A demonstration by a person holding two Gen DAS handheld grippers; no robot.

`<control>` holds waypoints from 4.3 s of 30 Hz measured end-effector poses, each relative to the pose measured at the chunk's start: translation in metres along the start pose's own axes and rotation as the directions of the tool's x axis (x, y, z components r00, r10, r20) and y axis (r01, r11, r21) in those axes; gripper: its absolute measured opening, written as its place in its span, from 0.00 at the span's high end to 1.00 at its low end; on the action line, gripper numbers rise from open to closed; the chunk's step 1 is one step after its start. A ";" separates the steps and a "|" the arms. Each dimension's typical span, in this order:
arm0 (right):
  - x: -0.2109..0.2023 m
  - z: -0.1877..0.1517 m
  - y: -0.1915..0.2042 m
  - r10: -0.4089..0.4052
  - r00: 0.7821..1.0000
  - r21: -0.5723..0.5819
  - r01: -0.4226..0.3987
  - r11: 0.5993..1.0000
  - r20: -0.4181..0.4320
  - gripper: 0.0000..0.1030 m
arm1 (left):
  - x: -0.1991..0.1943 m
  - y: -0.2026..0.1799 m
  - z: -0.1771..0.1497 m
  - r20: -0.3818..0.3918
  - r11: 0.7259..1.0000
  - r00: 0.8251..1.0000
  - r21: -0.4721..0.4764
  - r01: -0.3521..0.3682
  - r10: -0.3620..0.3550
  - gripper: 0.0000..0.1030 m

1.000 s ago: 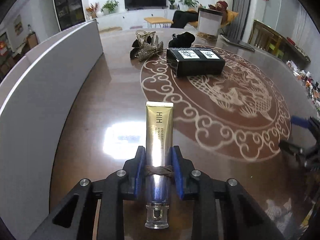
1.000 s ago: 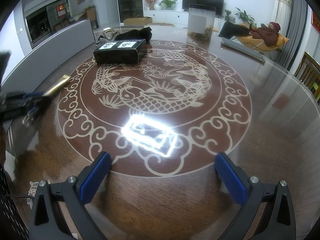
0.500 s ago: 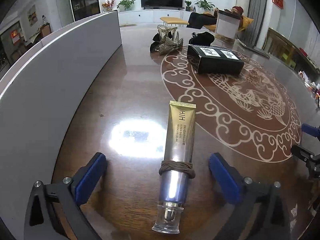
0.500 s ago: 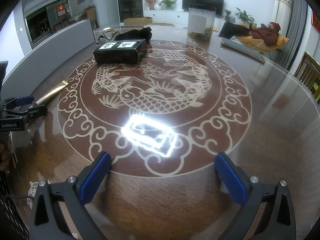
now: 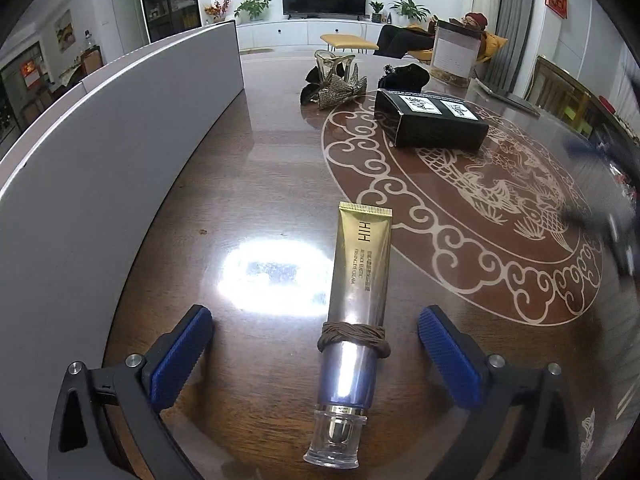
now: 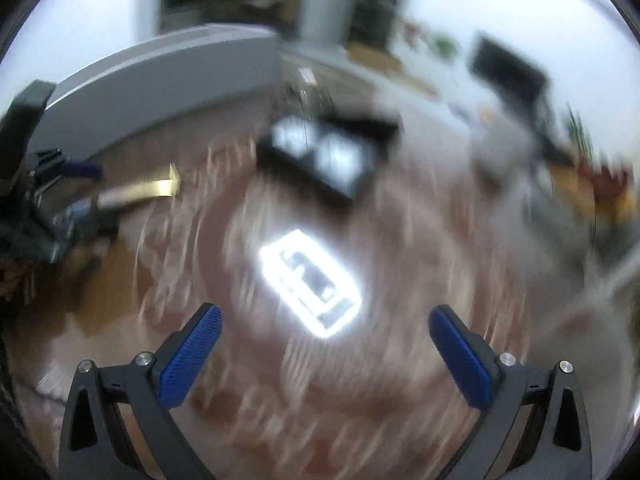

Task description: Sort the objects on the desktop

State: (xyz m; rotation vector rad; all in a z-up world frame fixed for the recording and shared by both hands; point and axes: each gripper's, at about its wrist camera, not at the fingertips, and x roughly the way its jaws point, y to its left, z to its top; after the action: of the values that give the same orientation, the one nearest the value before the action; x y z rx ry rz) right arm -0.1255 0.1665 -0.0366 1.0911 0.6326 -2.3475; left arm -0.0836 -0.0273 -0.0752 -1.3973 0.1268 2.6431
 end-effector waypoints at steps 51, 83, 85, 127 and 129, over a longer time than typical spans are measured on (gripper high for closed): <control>-0.035 -0.102 0.031 -0.042 0.998 0.372 0.053 0.927 -0.037 0.11 | -0.001 0.003 0.000 0.002 1.000 1.000 -0.003 -0.003 0.003 0.00; -0.034 -0.105 0.031 -0.046 0.997 0.396 0.066 0.916 -0.060 0.00 | -0.001 0.003 -0.001 0.002 1.000 1.000 -0.003 -0.002 0.002 0.00; -0.034 -0.105 0.031 -0.046 0.997 0.396 0.066 0.916 -0.060 0.00 | -0.001 0.003 -0.001 0.002 1.000 1.000 -0.003 -0.003 0.003 0.00; -0.038 -0.082 0.013 0.125 0.985 0.388 -0.069 0.919 -0.122 0.00 | -0.029 -0.014 -0.020 -0.062 0.991 0.995 0.103 0.091 -0.085 0.73; -0.039 -0.072 0.012 0.130 0.986 0.383 -0.080 0.920 -0.108 0.00 | -0.031 -0.016 -0.022 -0.073 0.990 0.993 0.092 0.103 -0.096 0.73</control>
State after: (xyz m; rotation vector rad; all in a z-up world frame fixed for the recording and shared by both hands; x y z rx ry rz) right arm -0.0548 0.2075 -0.0494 1.4170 0.1557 -2.3739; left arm -0.0456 -0.0175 -0.0622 -1.4250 0.1834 2.4761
